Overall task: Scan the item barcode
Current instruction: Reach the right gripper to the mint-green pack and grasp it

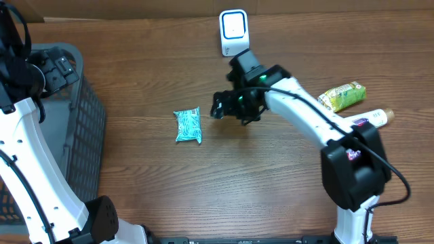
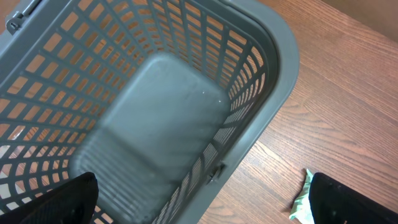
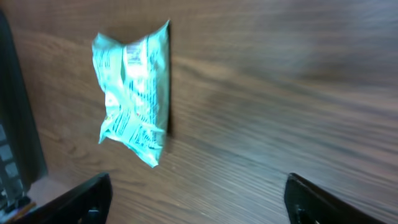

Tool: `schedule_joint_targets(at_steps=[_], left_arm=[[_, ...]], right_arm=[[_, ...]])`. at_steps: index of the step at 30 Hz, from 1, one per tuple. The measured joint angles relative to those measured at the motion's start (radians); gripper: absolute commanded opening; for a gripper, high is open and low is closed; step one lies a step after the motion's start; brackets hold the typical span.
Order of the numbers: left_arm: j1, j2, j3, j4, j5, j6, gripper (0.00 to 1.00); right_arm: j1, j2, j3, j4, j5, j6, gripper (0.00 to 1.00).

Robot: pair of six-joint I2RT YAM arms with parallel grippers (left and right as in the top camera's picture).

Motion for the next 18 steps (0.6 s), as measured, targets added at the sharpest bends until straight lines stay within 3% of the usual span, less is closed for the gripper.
schedule_joint_targets(at_steps=[3,7,18], left_arm=[[0.0,0.0,0.0,0.0,0.0,0.0,1.0],[0.0,0.0,0.0,0.0,0.0,0.0,0.99],[0.0,0.0,0.0,0.0,0.0,0.0,1.0]], right_arm=[[0.049,0.045,0.0,0.057,-0.023,0.027,0.76],[0.114,0.069,0.0,0.111,0.007,0.065,0.83],[0.312,0.07,0.0,0.429,0.153,0.135,0.69]])
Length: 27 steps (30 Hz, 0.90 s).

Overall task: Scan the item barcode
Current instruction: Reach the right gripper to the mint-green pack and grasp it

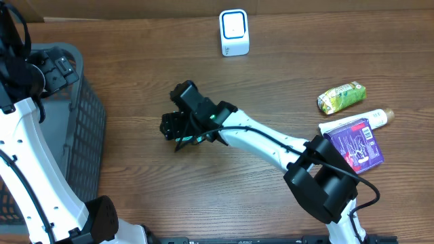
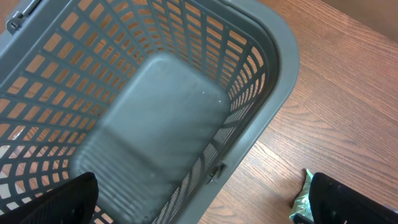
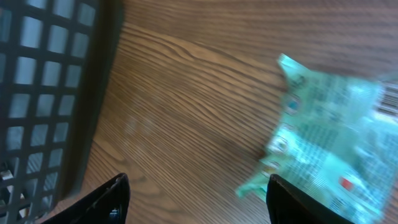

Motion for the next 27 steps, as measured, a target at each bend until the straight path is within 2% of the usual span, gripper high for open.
schedule_joint_targets(at_steps=[4,10,16,21,27], left_arm=[[0.0,0.0,0.0,0.0,0.0,0.0,0.99],[0.0,0.0,0.0,0.0,0.0,0.0,1.0],[0.0,0.0,0.0,0.0,0.0,0.0,1.0],[0.0,0.0,0.0,0.0,0.0,0.0,0.99],[0.0,0.0,0.0,0.0,0.0,0.0,1.0]], right_arm=[[0.01,0.027,0.0,0.02,0.023,-0.006,0.64],[0.008,0.093,0.0,-0.044,0.03,-0.007,0.65],[-0.01,0.086,0.034,-0.244,0.031,-0.02,0.66],[-0.125,0.066,0.037,-0.407,0.025,-0.075,0.66],[-0.29,0.056,0.037,-0.445,-0.008,-0.167,0.73]])
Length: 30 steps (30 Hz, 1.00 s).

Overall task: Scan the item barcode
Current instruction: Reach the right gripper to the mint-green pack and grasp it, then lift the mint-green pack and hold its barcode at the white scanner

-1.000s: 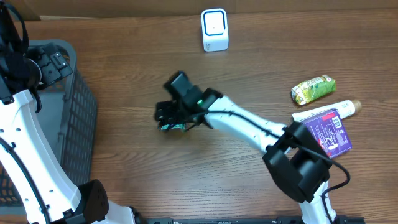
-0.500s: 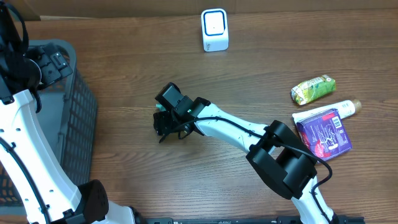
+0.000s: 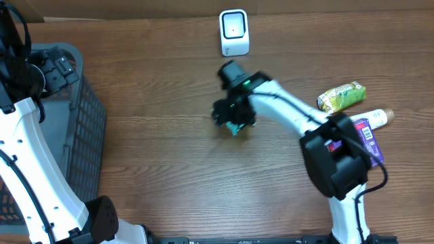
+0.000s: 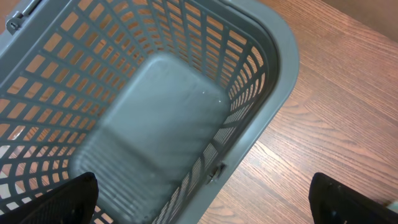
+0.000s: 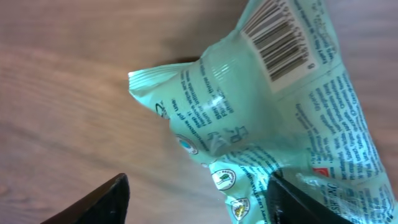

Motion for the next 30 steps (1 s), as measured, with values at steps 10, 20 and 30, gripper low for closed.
schedule_joint_targets(at_steps=[10,20,30], left_arm=[[0.0,0.0,0.0,0.0,0.0,0.0,0.99],[0.0,0.0,0.0,0.0,0.0,0.0,1.0],[0.0,0.0,0.0,0.0,0.0,0.0,0.99]], right_arm=[[-0.11,-0.122,-0.003,-0.118,0.008,0.167,0.75],[-0.109,-0.147,-0.137,-0.095,0.148,0.551,0.72],[-0.118,-0.147,-0.275,0.138,0.181,0.615,0.47]])
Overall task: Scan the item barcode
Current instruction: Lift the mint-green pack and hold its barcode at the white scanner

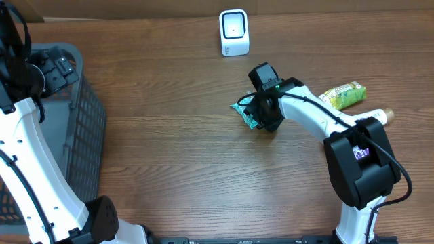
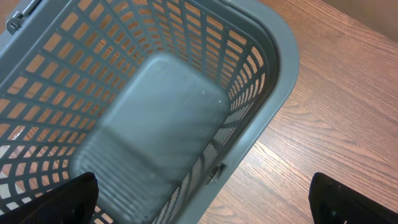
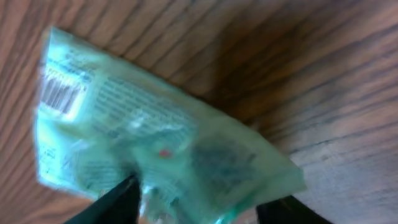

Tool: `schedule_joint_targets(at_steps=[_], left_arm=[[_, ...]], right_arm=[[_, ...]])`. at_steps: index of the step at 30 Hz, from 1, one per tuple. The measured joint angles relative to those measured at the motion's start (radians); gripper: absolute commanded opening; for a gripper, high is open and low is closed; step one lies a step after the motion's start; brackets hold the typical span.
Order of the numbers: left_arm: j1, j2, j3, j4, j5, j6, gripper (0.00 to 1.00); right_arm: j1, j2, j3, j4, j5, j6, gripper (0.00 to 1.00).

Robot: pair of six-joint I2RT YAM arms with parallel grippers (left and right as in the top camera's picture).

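A light green snack packet (image 1: pixel 244 111) hangs just over the table with my right gripper (image 1: pixel 263 112) shut on it, in front of and to the right of the white scanner (image 1: pixel 234 32). In the right wrist view the packet (image 3: pixel 155 137) fills the frame. Its barcode (image 3: pixel 61 93) shows at the upper left, and the black fingers (image 3: pixel 112 202) close on its lower end. My left gripper (image 2: pixel 205 205) stands open above the grey basket (image 2: pixel 161 118), far from the packet.
The grey mesh basket (image 1: pixel 85 135) takes up the table's left edge. A yellow-green pouch (image 1: pixel 342 95) and a white bottle (image 1: pixel 380 116) lie at the right. Brown wooden table (image 1: pixel 169 183) stretches between them.
My right gripper has moved to the right with the packet. The packet has turned, and its barcode now shows at the upper left of the wrist view. The left arm has not moved.
The packet first lay on the table's middle, with my right gripper open to its right. Then the gripper was over it. A second ago it held the packet below the scanner, and now holds it further right. My left gripper stayed open over the basket.
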Motion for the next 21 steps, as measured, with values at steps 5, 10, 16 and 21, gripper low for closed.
schedule_joint_targets(at_steps=[5,10,16,21], left_arm=[[0.0,0.0,0.0,0.0,0.0,0.0,0.99],[0.0,0.0,0.0,0.0,0.0,0.0,1.0],[0.0,0.0,0.0,0.0,0.0,0.0,1.0],[0.0,0.0,0.0,0.0,0.0,0.0,1.0]], right_arm=[[0.0,-0.012,-0.051,0.107,-0.001,-0.028,0.18],[-0.002,-0.018,-0.058,0.145,0.008,-0.171,0.04],[-0.014,-0.021,-0.047,0.111,-0.014,-0.459,0.04],[-0.045,-0.068,-0.043,0.035,-0.074,-0.686,0.04]])
